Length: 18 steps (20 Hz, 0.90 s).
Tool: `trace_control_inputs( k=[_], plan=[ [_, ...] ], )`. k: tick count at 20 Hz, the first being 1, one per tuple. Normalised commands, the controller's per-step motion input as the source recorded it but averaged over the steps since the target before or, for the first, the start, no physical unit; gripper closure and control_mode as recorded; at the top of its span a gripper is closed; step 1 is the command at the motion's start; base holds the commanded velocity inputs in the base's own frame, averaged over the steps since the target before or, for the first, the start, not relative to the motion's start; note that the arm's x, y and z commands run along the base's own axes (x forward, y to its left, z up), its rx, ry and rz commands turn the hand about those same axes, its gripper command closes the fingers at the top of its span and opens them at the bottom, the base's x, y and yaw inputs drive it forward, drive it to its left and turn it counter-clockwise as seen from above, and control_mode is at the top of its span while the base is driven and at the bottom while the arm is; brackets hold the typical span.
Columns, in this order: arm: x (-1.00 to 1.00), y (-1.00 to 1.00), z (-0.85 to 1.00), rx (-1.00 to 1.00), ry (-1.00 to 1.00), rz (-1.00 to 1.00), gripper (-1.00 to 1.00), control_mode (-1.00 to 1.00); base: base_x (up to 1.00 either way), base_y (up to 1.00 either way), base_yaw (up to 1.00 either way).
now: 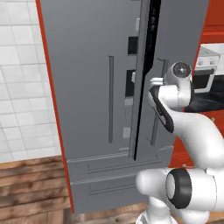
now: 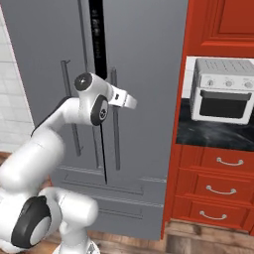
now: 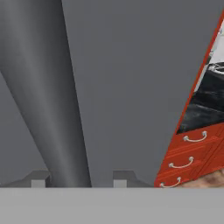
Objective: Open the fridge, grab two sodas, and place both sodas inside the bowl with ice on the dining counter.
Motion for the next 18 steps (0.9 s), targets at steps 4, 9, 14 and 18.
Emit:
trace_control_inputs(
  k=[4,9,14,18],
  plan=[
    [-0.72,-1.00,0.20,0.01,0.03,-0.12,1.00,-1.00,0.00,0.00,0.00],
    [-0.44,-1.00,0.45,0.00,0.12,-0.04,1.00,-1.00,0.00,0.00,0.00],
    [-0.31,-1.00,0.52,-0.01,0.17,-0.03,1.00,-1.00,0.00,0.00,0.00],
    [-0.20,-0.97,0.31,0.00,0.10,0.00,-1.00,-1.00,0.00,0.00,0.00]
  ],
)
